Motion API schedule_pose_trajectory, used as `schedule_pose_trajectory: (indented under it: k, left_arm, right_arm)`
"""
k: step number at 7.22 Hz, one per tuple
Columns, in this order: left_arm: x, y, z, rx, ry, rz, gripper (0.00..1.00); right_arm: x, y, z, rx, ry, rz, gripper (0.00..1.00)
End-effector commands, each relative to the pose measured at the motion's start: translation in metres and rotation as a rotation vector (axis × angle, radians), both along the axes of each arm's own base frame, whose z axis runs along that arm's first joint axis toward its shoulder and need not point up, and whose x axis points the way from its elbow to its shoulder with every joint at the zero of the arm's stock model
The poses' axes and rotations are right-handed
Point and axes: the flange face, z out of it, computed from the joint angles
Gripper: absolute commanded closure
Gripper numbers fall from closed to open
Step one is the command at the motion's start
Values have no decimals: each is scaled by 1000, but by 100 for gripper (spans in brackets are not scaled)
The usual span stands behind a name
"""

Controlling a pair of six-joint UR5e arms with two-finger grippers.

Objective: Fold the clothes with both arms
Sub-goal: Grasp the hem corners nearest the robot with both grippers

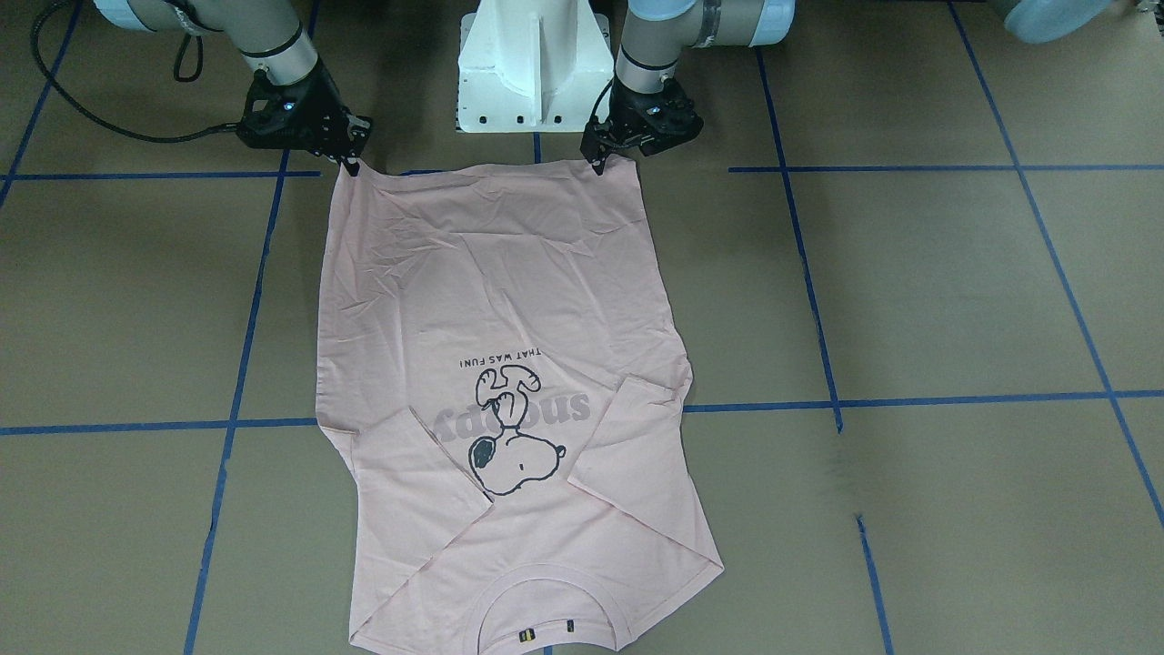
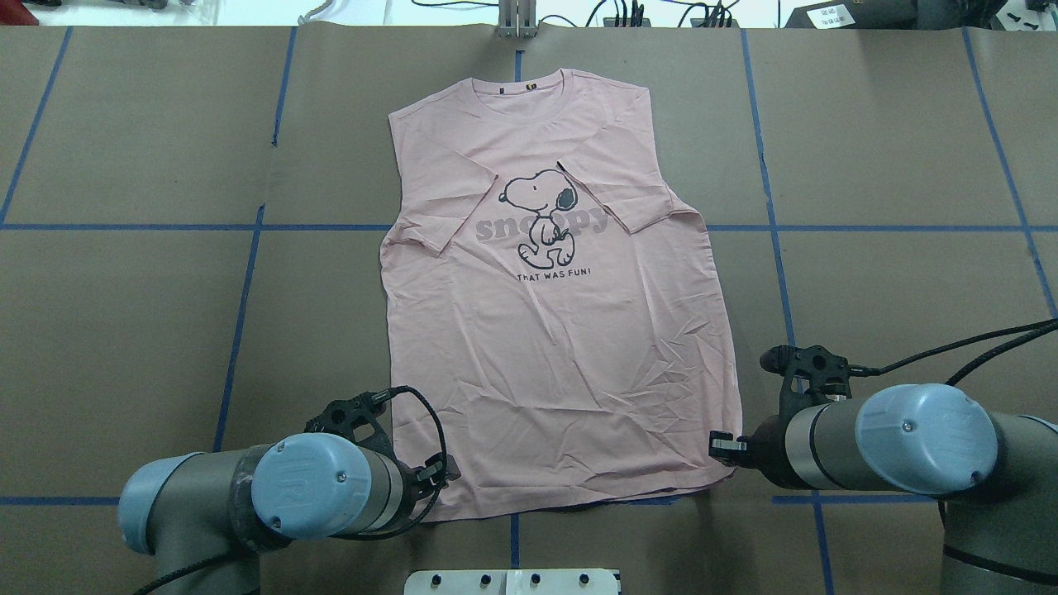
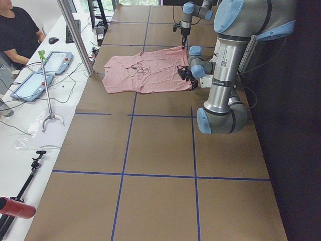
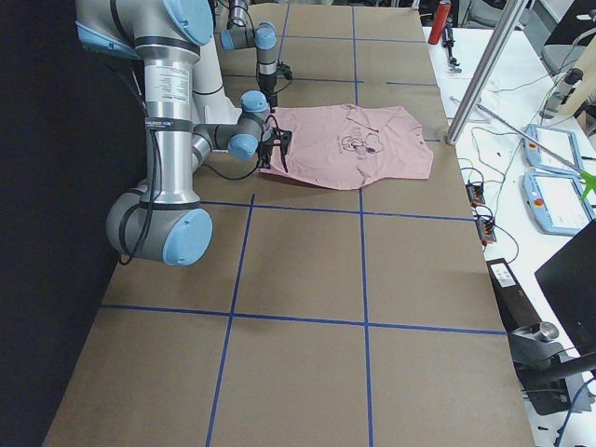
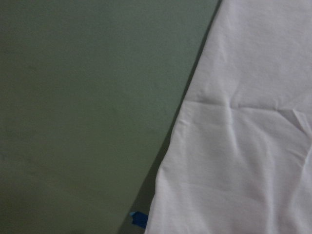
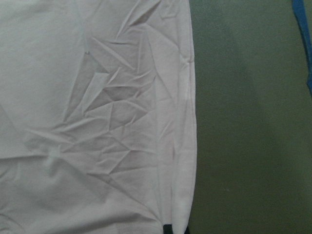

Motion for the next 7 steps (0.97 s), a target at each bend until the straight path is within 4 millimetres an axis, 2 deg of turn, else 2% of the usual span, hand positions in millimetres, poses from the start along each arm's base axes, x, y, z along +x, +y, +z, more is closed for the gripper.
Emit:
schedule_pose_trajectory:
  k: [1, 4, 5, 6, 7]
  left_arm:
    - [2, 0, 1, 0, -4, 0, 13]
    - [10, 0, 3, -1, -12, 2, 14]
    - [10, -1, 0, -1, -7, 1, 22]
    - [10, -1, -1, -1, -5, 1, 38]
    - [10, -1, 1, -1, -10, 0, 66]
  right_arm:
    - [1, 0, 1, -3, 2, -1, 100]
    - [1, 0, 2, -3, 3, -1, 100]
    - [1, 0, 1, -3, 2, -1, 100]
    - [1, 0, 1, -3, 2, -1, 100]
    - [1, 0, 1, -2, 1, -1, 100]
